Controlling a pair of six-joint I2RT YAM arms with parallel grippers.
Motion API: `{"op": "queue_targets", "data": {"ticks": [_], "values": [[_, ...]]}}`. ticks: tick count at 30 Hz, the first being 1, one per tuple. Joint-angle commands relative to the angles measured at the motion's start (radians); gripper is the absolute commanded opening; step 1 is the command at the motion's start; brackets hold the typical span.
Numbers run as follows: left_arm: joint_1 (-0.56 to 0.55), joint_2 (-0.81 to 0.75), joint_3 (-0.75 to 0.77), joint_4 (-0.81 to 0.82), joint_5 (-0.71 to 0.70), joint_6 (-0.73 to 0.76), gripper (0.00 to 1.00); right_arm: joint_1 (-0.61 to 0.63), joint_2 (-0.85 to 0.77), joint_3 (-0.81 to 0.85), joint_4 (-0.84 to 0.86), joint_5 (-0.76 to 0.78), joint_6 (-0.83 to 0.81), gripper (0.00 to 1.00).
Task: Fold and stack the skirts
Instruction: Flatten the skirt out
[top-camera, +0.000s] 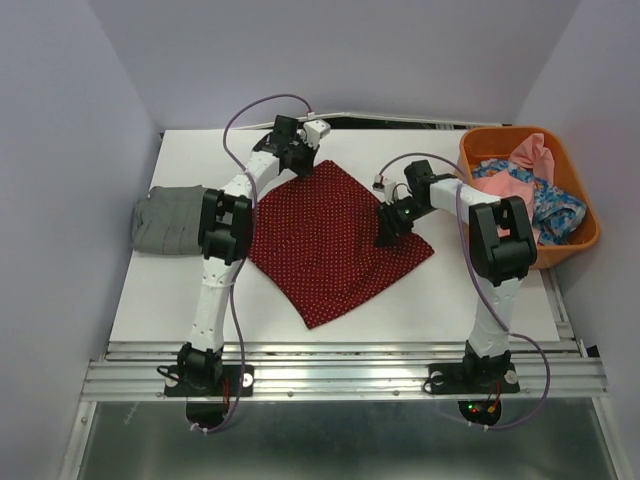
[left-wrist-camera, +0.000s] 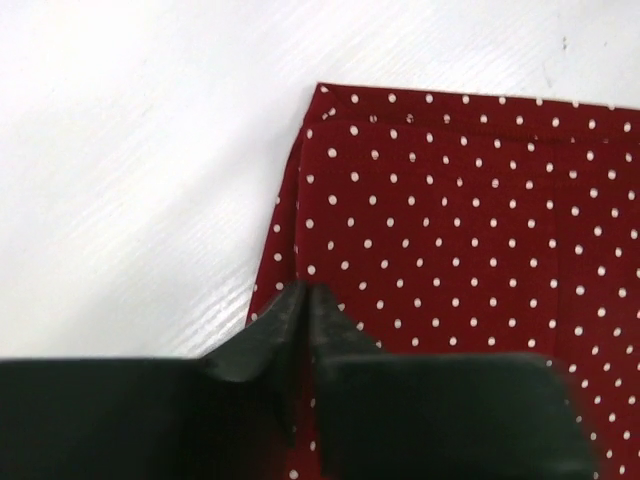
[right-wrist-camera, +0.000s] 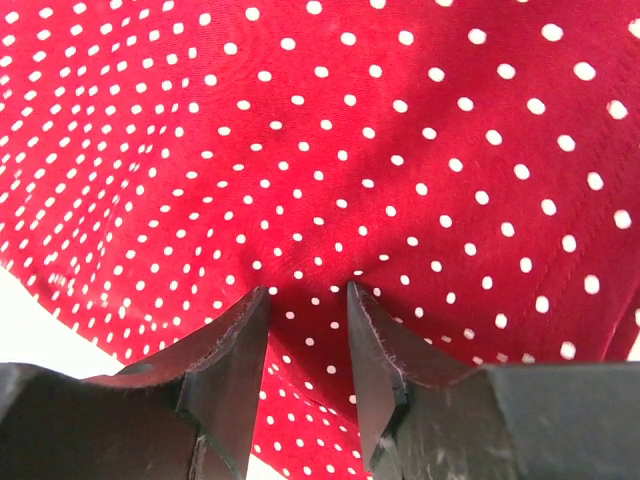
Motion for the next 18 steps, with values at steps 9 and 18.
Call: {"op": "queue_targets", "data": {"ticks": [9,18], "values": [[-0.044,-0.279,-0.294,0.055,0.175,0.164,0.00,0.068,-0.043,-0.144,-0.036,-0.141,0.146,0.43],[-0.093,-0.491,-0.658,0.041,0.235,0.429,0.00,0.096,-0.135,-0.258,0.054,-0.224,0.243,0.45]]}}
